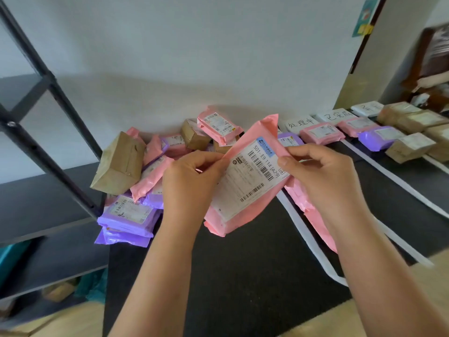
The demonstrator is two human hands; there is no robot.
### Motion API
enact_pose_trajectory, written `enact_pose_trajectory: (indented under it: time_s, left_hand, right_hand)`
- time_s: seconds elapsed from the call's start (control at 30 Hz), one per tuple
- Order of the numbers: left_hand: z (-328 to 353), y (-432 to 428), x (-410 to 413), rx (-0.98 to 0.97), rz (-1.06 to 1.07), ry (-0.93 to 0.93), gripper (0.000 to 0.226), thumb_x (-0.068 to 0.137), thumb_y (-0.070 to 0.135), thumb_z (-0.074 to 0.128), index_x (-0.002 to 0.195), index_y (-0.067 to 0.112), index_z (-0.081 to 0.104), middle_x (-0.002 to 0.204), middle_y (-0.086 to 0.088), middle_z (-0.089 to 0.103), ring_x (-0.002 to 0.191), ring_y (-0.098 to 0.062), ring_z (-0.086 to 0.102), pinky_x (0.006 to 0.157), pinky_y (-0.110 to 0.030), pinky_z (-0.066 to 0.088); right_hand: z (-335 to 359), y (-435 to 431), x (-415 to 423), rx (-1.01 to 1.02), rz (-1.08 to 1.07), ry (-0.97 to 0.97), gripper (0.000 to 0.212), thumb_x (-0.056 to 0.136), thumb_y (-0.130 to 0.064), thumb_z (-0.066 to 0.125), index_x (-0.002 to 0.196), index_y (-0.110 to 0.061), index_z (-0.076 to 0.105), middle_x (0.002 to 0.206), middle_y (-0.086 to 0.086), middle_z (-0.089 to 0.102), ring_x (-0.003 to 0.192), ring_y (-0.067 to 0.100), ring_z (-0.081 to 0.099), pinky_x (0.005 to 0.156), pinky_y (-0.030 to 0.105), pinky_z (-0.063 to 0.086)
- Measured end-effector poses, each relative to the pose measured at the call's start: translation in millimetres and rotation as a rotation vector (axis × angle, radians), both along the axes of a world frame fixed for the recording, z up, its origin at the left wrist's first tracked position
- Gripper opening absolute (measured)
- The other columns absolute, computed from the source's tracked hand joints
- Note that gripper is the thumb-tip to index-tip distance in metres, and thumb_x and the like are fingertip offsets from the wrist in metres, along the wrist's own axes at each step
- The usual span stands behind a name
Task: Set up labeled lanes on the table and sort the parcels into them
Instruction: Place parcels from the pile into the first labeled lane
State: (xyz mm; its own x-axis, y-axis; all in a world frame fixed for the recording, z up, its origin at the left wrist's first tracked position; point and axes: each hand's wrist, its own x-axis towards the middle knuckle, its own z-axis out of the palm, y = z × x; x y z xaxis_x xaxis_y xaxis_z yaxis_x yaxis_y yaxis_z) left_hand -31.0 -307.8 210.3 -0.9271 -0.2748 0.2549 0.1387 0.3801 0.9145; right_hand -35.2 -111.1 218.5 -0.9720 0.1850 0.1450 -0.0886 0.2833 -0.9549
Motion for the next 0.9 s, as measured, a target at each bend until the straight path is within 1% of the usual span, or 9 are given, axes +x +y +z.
enact_pose_trajectory:
  time_s: [0.17, 0.23, 0.3, 0.4, 0.47, 0.6, 0.67, 0.77, 0.9]
  left_hand:
    - [-22.7, 22.4, -11.2, 0.003, -0.071, -0.048, 0.021, 0.087, 0.026, 0.074, 0.078, 0.045, 0.069, 0.078, 0.028, 0.069, 0.072, 0.009, 0.060, 0.064, -0.009, 0.043]
    - [-32.9, 36.6, -14.0, -0.029, -0.068, -0.041, 0.019, 0.088, 0.028, 0.073, 0.078, 0.042, 0.067, 0.078, 0.024, 0.064, 0.079, 0.002, 0.059, 0.062, -0.012, 0.042]
    - [-45.2, 51.5, -17.9, -0.045, -0.035, -0.034, 0.008, 0.090, 0.028, 0.071, 0.089, 0.036, 0.069, 0.084, 0.021, 0.058, 0.086, -0.008, 0.056, 0.071, -0.020, 0.044]
    - [-66.0, 75.8, -24.2, -0.026, 0.034, -0.068, 0.028, 0.093, 0.021, 0.067, 0.120, 0.028, 0.068, 0.101, 0.027, 0.054, 0.108, -0.008, 0.055, 0.085, -0.018, 0.043]
    - [-78.9, 94.4, -28.6, -0.017, 0.068, -0.108, 0.039, 0.093, 0.016, 0.065, 0.129, 0.028, 0.061, 0.118, 0.018, 0.057, 0.116, -0.008, 0.053, 0.087, -0.016, 0.043]
    - [-102.0, 141.7, -39.2, 0.135, 0.153, -0.327, 0.049, 0.090, 0.023, 0.070, 0.135, 0.026, 0.053, 0.122, 0.010, 0.059, 0.097, -0.001, 0.059, 0.069, -0.011, 0.042]
    - [-115.9, 169.0, -43.0, 0.215, 0.162, -0.431, 0.048, 0.090, 0.024, 0.070, 0.134, 0.024, 0.052, 0.118, 0.010, 0.061, 0.099, -0.004, 0.059, 0.071, -0.015, 0.041]
    - [-133.2, 208.8, -48.5, 0.225, 0.153, -0.548, 0.035, 0.092, 0.023, 0.066, 0.126, 0.022, 0.057, 0.113, 0.010, 0.064, 0.094, -0.005, 0.059, 0.082, -0.023, 0.043]
    - [-147.1, 246.7, -59.0, 0.212, 0.173, -0.597, 0.026, 0.095, 0.020, 0.063, 0.121, 0.022, 0.062, 0.097, 0.017, 0.062, 0.087, -0.003, 0.059, 0.080, -0.023, 0.047]
  right_hand:
    - [-23.7, 14.4, 11.3, -0.010, -0.138, -0.013, 0.011, 0.084, -0.016, 0.077, 0.093, -0.023, 0.075, 0.087, -0.012, 0.075, 0.084, 0.004, 0.072, 0.075, 0.028, 0.060]
    - [-30.7, 26.5, 12.6, -0.027, -0.178, -0.028, 0.011, 0.086, -0.016, 0.075, 0.088, -0.027, 0.074, 0.084, -0.015, 0.074, 0.080, 0.000, 0.071, 0.068, 0.024, 0.059]
    - [-37.1, 41.8, 9.8, -0.024, -0.218, -0.041, 0.016, 0.087, -0.017, 0.074, 0.083, -0.032, 0.073, 0.083, -0.017, 0.074, 0.079, -0.002, 0.070, 0.065, 0.023, 0.059]
    - [-48.6, 69.5, -3.7, -0.090, -0.289, -0.077, 0.016, 0.088, -0.017, 0.073, 0.083, -0.032, 0.073, 0.085, -0.013, 0.074, 0.079, 0.004, 0.072, 0.072, 0.035, 0.061]
    - [-57.5, 88.5, -16.1, -0.136, -0.320, -0.112, 0.015, 0.088, -0.017, 0.073, 0.083, -0.031, 0.072, 0.087, -0.012, 0.074, 0.079, 0.001, 0.071, 0.071, 0.033, 0.062]
    - [-74.4, 133.8, -38.9, -0.185, -0.352, -0.167, 0.012, 0.090, -0.017, 0.071, 0.090, -0.029, 0.072, 0.093, -0.011, 0.073, 0.084, 0.003, 0.071, 0.066, 0.021, 0.055]
    - [-84.0, 159.5, -49.7, -0.172, -0.343, -0.205, 0.009, 0.091, -0.018, 0.070, 0.094, -0.026, 0.072, 0.093, -0.011, 0.073, 0.085, 0.003, 0.069, 0.064, 0.018, 0.049]
    - [-101.8, 194.7, -66.2, -0.132, -0.320, -0.277, 0.007, 0.092, -0.021, 0.069, 0.091, -0.028, 0.071, 0.090, -0.011, 0.071, 0.086, 0.007, 0.068, 0.067, 0.025, 0.051]
    - [-121.6, 228.2, -89.1, -0.105, -0.280, -0.367, 0.005, 0.092, -0.022, 0.069, 0.091, -0.027, 0.069, 0.091, -0.009, 0.071, 0.084, 0.011, 0.070, 0.071, 0.032, 0.056]
